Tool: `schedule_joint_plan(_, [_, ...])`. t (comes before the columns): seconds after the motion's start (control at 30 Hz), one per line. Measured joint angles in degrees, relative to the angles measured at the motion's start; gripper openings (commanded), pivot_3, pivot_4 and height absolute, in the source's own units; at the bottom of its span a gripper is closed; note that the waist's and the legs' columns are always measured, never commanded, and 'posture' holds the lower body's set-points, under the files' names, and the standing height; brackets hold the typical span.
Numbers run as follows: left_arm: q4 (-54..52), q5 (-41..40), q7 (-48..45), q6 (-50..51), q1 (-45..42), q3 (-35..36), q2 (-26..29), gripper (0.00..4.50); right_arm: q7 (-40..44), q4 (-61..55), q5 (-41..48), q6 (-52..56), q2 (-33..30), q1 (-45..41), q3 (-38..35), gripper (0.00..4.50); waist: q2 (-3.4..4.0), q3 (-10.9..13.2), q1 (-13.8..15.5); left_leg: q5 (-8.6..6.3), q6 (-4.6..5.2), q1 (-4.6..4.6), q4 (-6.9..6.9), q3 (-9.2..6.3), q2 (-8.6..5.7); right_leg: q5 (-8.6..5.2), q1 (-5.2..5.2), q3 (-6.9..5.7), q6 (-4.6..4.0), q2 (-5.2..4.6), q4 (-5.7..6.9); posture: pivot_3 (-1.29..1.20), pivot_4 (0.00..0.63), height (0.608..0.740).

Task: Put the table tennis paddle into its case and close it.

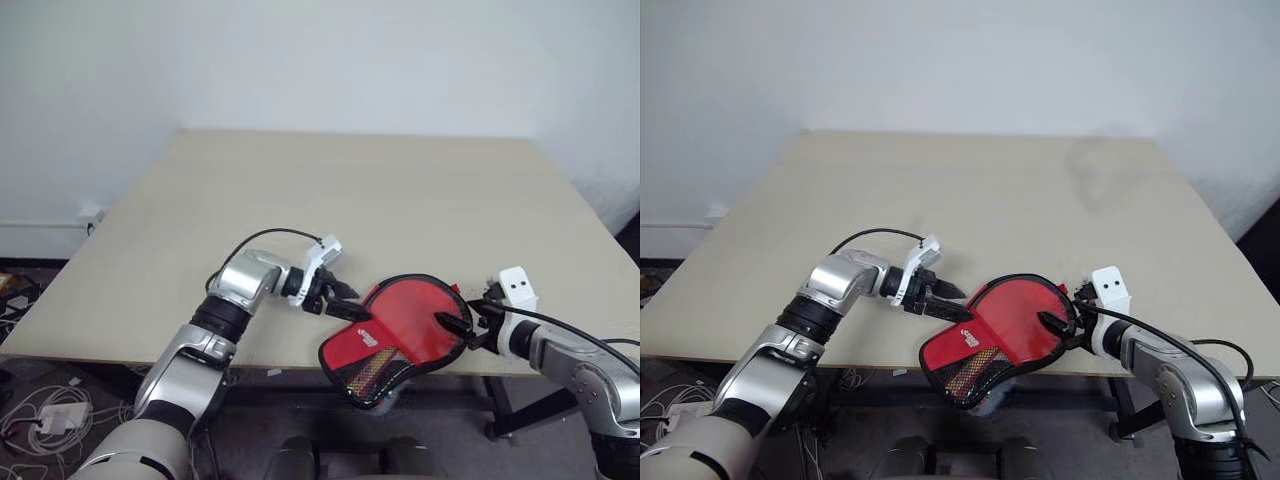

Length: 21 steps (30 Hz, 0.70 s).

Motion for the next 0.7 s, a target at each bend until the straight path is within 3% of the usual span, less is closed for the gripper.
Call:
schedule_joint_plan(0.3, [0.0, 0.1, 0.7, -1.0, 0.0, 0.0, -1.6, 4.5, -2.4, 2.4, 2.1, 3.0, 3.6, -1.2, -4.3, 4.47, -0.02, 0.0, 0.1, 0.02, 0.03, 0.02, 0.31, -0.02, 0.0, 0.01, 0.1, -0.03, 0.0, 0.01, 0.16, 0.0, 0.0, 0.74])
schedule_joint_plan(0.6, [0.0, 0.1, 1.5, -1.2, 0.2, 0.0, -2.4, 4.5, -4.3, 5.4, 2.1, 4.5, 3.4, -0.2, -6.9, 4.47, 0.06, 0.0, 0.0, 0.02, 0.04, 0.03, 0.35, -0.02, 0.0, 0.02, 0.09, -0.02, 0.02, 0.03, 0.23, 0.0, 0.0, 0.74])
schedule_joint_plan(0.7, [0.0, 0.1, 1.9, -1.2, 0.4, 0.0, -2.5, 4.5, -4.3, 5.3, 1.2, 4.0, 2.7, -0.2, -5.1, 3.62, 0.03, 0.0, 0.0, 0.02, 0.04, 0.03, 0.37, -0.03, 0.0, 0.02, 0.1, -0.02, 0.02, 0.04, 0.24, 0.0, 0.0, 0.74])
